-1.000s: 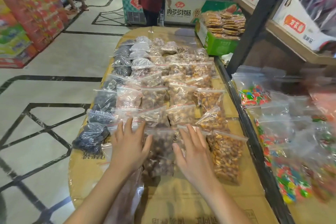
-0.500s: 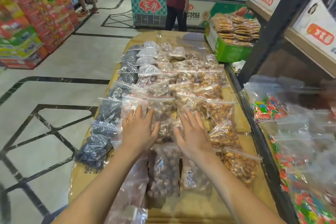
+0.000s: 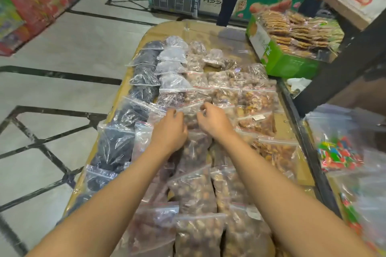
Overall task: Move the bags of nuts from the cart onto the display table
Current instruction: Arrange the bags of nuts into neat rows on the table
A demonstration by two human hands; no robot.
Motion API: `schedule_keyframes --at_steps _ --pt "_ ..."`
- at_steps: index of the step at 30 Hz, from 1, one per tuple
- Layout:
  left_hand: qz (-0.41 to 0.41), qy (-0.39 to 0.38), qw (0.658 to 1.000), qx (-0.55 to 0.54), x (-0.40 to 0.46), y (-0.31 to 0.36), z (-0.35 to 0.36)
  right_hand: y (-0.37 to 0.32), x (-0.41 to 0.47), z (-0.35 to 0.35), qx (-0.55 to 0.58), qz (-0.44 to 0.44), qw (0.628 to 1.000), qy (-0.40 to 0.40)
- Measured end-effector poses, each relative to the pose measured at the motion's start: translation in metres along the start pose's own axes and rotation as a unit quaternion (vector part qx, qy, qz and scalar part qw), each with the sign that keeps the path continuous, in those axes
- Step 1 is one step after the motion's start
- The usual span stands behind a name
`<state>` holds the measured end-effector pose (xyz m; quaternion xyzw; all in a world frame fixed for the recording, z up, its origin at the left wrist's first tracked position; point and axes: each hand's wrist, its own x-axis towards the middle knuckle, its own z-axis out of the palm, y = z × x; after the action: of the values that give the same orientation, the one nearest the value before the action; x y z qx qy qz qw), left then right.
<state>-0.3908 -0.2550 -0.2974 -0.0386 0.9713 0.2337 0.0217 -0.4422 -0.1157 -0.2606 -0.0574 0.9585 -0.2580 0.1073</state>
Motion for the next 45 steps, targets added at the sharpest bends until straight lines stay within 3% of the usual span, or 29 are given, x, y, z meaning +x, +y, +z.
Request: schedule_keyframes --at_steps 5,13,23,27,32,37,39,43,45 --pt "-0.009 -0.009 1.000 -0.012 0.029 -0.009 0.018 0.005 0.042 0.031 0.001 0.034 0.998 -0.046" --pt "0.102 -0.015 0.994 -0.038 0.036 -0.013 0.034 0.040 0.018 0.043 0.043 0.032 0.998 0.042" --pt "0.064 -0.060 0.989 -0.115 0.046 -0.002 0.029 0.044 0.017 0.035 0.090 0.109 0.989 -0.038" --pt "0.061 -0.079 0.991 -0.089 0.046 -0.001 0.028 0.043 0.013 0.035 0.117 0.113 0.985 -0.054" --pt "0.045 -0.146 0.986 -0.062 0.041 0.001 0.020 0.050 0.001 0.034 0.156 0.122 0.971 -0.132" --pt "0.032 -0.193 0.980 -0.038 0.042 0.005 0.019 0.045 0.007 0.040 0.116 0.112 0.982 -0.093" --pt "0.023 -0.192 0.980 -0.039 0.041 0.005 0.017 0.044 0.013 0.040 0.125 0.122 0.980 -0.099" --pt "0.022 -0.147 0.986 -0.079 0.036 0.002 0.019 0.055 0.016 0.039 0.277 0.149 0.945 -0.089" --pt "0.023 -0.103 0.988 -0.113 0.034 -0.001 0.024 0.061 0.010 0.042 0.276 0.111 0.952 -0.073"
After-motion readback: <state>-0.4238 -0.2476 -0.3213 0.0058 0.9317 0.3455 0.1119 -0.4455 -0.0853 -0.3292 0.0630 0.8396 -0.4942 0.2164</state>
